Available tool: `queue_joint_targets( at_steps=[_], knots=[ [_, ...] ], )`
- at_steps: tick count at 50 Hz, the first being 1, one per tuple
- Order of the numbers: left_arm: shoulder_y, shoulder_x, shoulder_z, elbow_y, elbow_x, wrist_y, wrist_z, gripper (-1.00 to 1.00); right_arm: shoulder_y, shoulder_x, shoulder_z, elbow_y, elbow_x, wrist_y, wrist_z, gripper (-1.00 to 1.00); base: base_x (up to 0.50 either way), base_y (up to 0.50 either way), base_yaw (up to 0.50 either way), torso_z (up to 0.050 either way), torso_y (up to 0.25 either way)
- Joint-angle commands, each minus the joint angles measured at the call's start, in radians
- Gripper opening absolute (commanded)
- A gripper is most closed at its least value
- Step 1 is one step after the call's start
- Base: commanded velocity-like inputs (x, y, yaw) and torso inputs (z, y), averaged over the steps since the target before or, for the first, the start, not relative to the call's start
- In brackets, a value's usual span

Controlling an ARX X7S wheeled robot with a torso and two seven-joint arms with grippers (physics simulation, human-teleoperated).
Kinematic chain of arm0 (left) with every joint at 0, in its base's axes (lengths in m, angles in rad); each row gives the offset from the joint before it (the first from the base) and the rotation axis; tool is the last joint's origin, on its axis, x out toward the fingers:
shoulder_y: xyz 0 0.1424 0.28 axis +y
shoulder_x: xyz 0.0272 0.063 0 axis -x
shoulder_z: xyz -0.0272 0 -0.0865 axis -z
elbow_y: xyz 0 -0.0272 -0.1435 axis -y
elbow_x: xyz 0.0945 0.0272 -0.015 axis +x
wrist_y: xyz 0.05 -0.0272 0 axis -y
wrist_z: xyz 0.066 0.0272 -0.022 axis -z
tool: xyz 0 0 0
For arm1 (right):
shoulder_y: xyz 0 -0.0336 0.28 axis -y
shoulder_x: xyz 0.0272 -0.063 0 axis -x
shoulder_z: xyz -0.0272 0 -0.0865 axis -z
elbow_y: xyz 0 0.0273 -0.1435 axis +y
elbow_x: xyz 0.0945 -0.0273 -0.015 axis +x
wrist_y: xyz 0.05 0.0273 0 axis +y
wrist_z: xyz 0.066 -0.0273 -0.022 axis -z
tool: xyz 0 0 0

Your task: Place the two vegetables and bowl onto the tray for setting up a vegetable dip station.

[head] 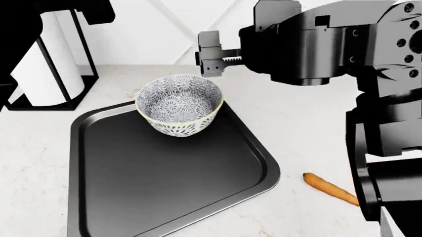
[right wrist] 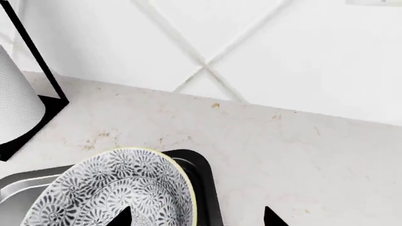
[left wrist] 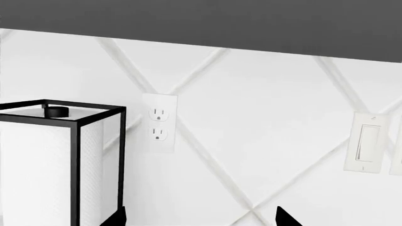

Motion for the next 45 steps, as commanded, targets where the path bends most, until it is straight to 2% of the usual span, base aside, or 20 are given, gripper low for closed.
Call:
queue_joint_targets(
  at_steps=[1, 6, 16, 18, 23, 26, 33, 37, 39, 42, 45],
  knots=[
    [-0.003, -0.002, 0.002, 0.001, -0.002, 0.003, -0.002, 1.00, 0.046, 0.129, -0.063, -0.146, 0.129, 0.146, 0.062, 1.00, 0.00, 0.00, 0.00, 0.000, 0.000],
    [-0.002, -0.004, 0.005, 0.003, -0.004, 0.003, -0.004, 1.00, 0.056, 0.244, -0.093, -0.287, 0.400, 0.163, 0.107, 1.00, 0.00, 0.00, 0.00, 0.000, 0.000],
    [-0.001, -0.004, 0.009, 0.007, -0.004, 0.004, -0.005, 1.00, 0.087, 0.453, -0.117, -0.436, 0.602, 0.177, 0.092, 1.00, 0.00, 0.00, 0.00, 0.000, 0.000],
    [0.000, -0.005, 0.011, 0.007, -0.003, 0.004, -0.005, 1.00, 0.080, 0.517, -0.139, -0.458, 0.689, 0.122, 0.095, 1.00, 0.00, 0.00, 0.00, 0.000, 0.000],
    [0.000, -0.005, 0.013, 0.006, -0.002, 0.005, -0.005, 1.00, 0.080, 0.594, -0.121, -0.510, 0.780, 0.108, 0.062, 1.00, 0.00, 0.00, 0.00, 0.000, 0.000],
    [-0.002, -0.005, 0.014, 0.004, -0.002, 0.005, -0.004, 1.00, 0.074, 0.629, -0.099, -0.517, 0.803, 0.112, 0.041, 1.00, 0.00, 0.00, 0.00, 0.000, 0.000],
    [-0.006, -0.006, 0.016, 0.002, -0.002, 0.005, -0.004, 1.00, 0.045, 0.674, 0.058, -0.513, 0.815, 0.201, -0.067, 1.00, 0.00, 0.00, 0.00, 0.000, 0.000],
    [-0.007, -0.006, 0.018, 0.001, 0.000, 0.006, -0.003, 1.00, 0.007, 0.759, 0.076, -0.530, 0.820, 0.219, -0.140, 1.00, 0.00, 0.00, 0.00, 0.000, 0.000],
    [-0.006, -0.006, 0.019, 0.001, 0.001, 0.006, -0.003, 1.00, -0.001, 0.801, 0.079, -0.561, 0.743, 0.221, -0.251, 1.00, 0.00, 0.00, 0.00, 0.000, 0.000],
    [-0.005, -0.006, 0.020, 0.000, 0.002, 0.008, -0.002, 1.00, -0.034, 0.879, 0.108, -0.649, 0.583, 0.221, -0.502, 1.00, 0.00, 0.00, 0.00, 0.000, 0.000],
    [-0.005, -0.007, 0.020, 0.001, 0.002, 0.008, -0.003, 1.00, -0.087, 0.923, 0.126, -0.672, 0.538, 0.216, -0.573, 1.00, 0.00, 0.00, 0.00, 0.000, 0.000]
  ],
)
